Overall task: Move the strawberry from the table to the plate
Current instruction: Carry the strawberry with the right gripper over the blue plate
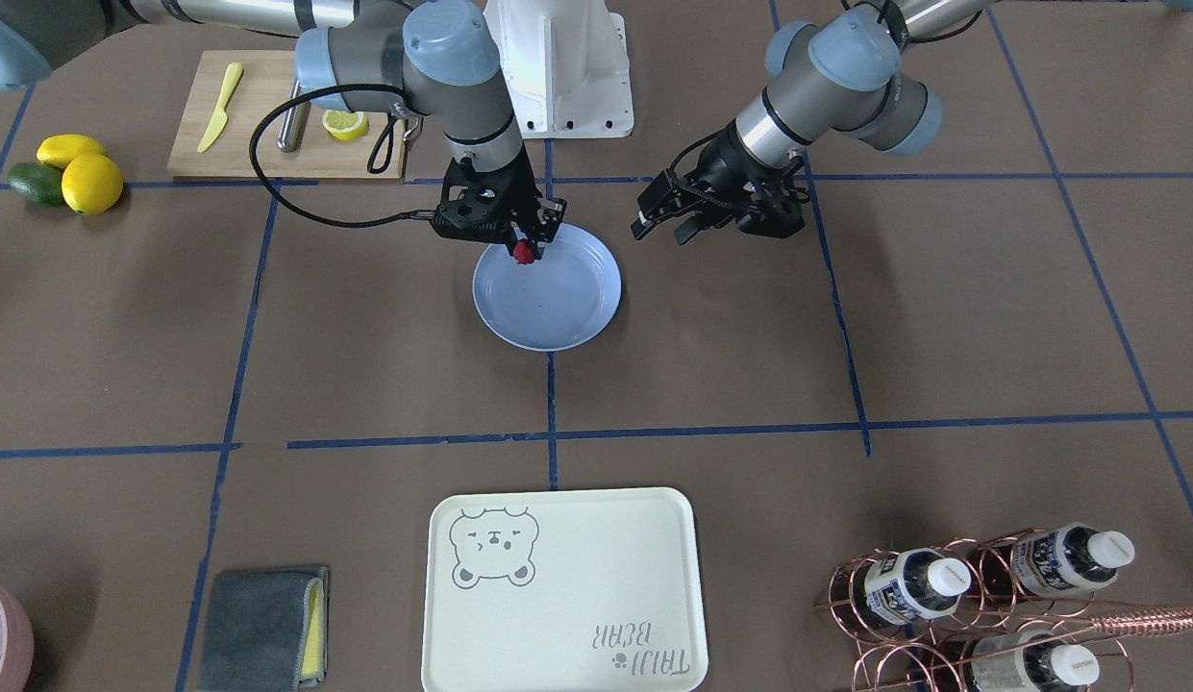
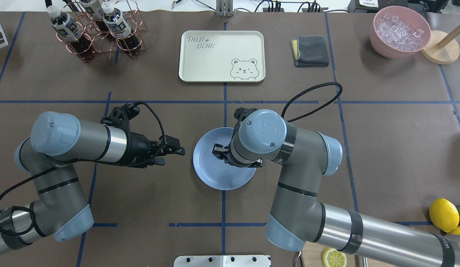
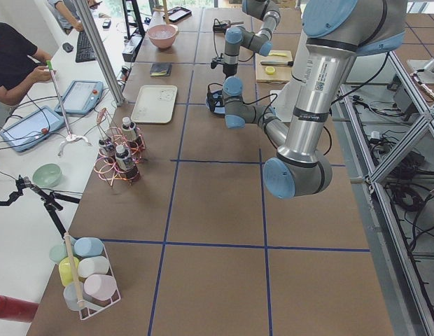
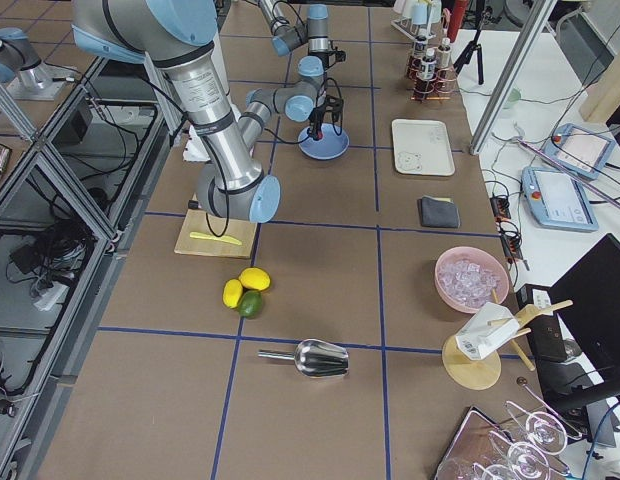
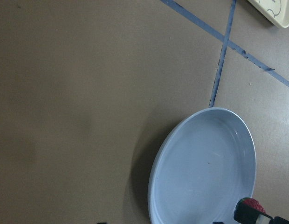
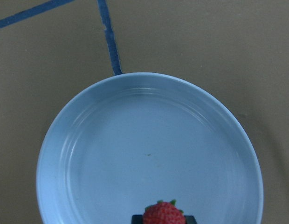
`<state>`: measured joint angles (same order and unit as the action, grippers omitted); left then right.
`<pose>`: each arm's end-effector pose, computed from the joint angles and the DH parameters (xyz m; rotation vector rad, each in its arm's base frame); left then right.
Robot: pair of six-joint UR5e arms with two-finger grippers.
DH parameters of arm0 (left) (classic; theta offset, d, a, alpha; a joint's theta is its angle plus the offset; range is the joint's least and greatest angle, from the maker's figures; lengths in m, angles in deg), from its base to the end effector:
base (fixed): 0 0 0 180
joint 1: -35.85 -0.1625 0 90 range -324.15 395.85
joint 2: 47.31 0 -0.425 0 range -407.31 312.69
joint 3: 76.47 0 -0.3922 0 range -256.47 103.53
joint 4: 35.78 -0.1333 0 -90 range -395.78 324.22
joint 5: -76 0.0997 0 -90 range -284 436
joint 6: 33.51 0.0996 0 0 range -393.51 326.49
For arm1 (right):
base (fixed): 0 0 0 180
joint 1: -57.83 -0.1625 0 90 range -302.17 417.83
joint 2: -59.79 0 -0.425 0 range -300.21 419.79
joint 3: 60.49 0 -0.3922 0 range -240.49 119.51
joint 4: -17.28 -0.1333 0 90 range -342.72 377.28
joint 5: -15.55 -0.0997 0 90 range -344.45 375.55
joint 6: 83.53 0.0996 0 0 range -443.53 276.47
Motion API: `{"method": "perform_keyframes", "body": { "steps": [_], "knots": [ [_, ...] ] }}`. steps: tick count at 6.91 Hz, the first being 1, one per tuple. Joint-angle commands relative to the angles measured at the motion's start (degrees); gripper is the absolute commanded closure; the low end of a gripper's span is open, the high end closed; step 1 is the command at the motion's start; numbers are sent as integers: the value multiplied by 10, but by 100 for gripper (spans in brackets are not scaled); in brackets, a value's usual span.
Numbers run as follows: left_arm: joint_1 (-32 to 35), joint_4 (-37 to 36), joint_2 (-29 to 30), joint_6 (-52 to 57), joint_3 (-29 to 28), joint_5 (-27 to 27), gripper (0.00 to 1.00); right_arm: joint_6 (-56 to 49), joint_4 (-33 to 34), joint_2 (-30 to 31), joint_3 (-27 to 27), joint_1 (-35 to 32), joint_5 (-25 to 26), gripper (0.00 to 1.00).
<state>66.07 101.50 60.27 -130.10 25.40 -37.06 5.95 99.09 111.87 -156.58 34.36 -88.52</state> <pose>0.4554 -0.3744 0.2988 -0.0627 1.3617 -0.2710 -0.5809 -0.3712 0.2057 -0.0350 -0.9363 0.2591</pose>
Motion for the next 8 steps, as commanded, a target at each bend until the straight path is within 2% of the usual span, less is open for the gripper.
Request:
{"method": "perform_keyframes", "body": {
  "steps": [1, 8],
  "knots": [
    [0, 0, -3, 0, -1, 0, 19, -6, -4, -38, 56, 0, 1, 100],
    [-1, 0, -3, -1, -4, 2, 19, -8, -5, -44, 89, 0, 17, 100]
  ]
}}
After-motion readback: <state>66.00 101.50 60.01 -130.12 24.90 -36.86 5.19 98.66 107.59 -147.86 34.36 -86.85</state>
